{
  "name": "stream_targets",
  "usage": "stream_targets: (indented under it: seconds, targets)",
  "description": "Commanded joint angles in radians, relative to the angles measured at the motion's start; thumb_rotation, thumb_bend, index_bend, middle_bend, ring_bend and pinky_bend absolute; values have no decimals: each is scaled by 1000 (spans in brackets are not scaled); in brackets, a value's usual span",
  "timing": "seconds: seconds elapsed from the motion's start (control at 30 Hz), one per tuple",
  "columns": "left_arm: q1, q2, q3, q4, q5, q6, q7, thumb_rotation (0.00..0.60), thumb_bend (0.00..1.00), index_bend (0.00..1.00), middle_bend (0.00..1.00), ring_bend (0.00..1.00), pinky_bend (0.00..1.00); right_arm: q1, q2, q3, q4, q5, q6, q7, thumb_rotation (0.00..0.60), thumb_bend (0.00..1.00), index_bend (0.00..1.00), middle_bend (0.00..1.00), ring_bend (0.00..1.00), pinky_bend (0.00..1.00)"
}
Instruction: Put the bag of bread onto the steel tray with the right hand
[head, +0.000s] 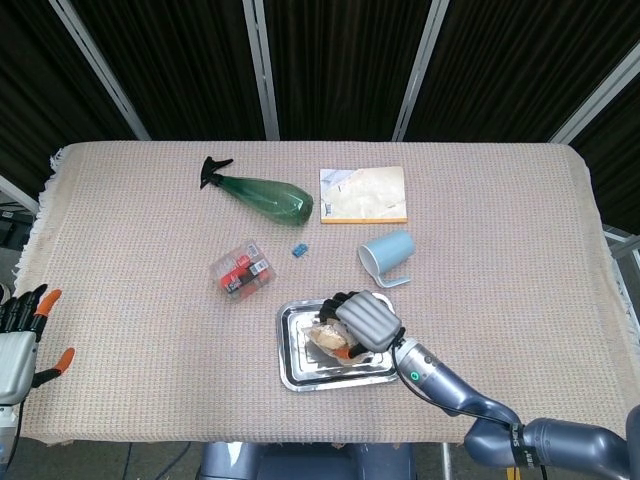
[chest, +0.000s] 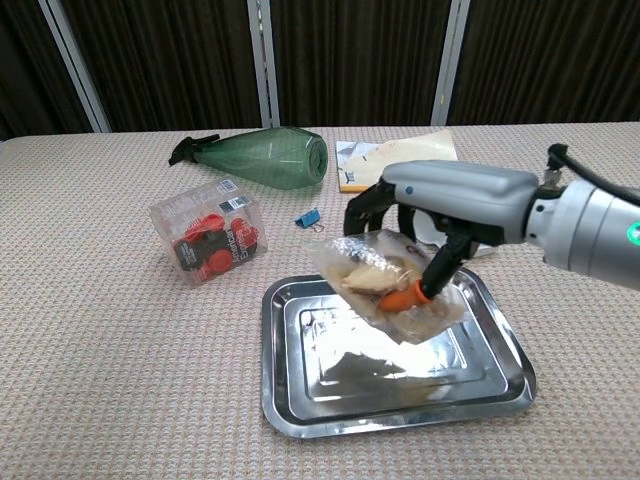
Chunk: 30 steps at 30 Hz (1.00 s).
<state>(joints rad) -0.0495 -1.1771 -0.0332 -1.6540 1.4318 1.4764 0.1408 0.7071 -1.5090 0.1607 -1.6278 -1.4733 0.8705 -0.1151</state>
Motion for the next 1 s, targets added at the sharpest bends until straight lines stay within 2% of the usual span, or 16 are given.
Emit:
stream_targets:
  seconds: [0.03,0.1,0.17,0.37,0.57,0.7,1.0]
  targets:
    - [1,-1,0,2,-2,-1,-3,600,280,89,0,0,0,24,-33,-2,21,33,-32,-41,600,211,78,74,23,141]
    - [1,-2,0,4,-4,-1,-6,600,280,89,0,0,0,32,-38,-6,27,57,-48,-72,600,197,4,6,0,41]
    - [1,-2,-1,6,-5,-1,-8,600,279,89,0,0,0,29,-32,-6,19,77,-43,-95,600,181,0,0,0,2]
    - [-1,-3,-3,9,-3,-2,-14,600,279,88,0,0,0,-8,29,-9,-37,87,24,-112,600,175,2,0,0,0]
    - [-3,-5,-5,9,3,1,-17,600,280,88,0,0,0,-112,125,-38,-75,63,186,-120,600,175,110,49,0,23]
    - [0,-5,-3,7,6,6,-20,600,281,89,0,0,0,-186,170,-62,-63,58,284,-99,600,174,148,68,0,24]
    - [11,9,5,-10,33,34,-21,600,280,89,0,0,0,-358,225,-124,-6,38,495,-42,600,175,150,71,0,23]
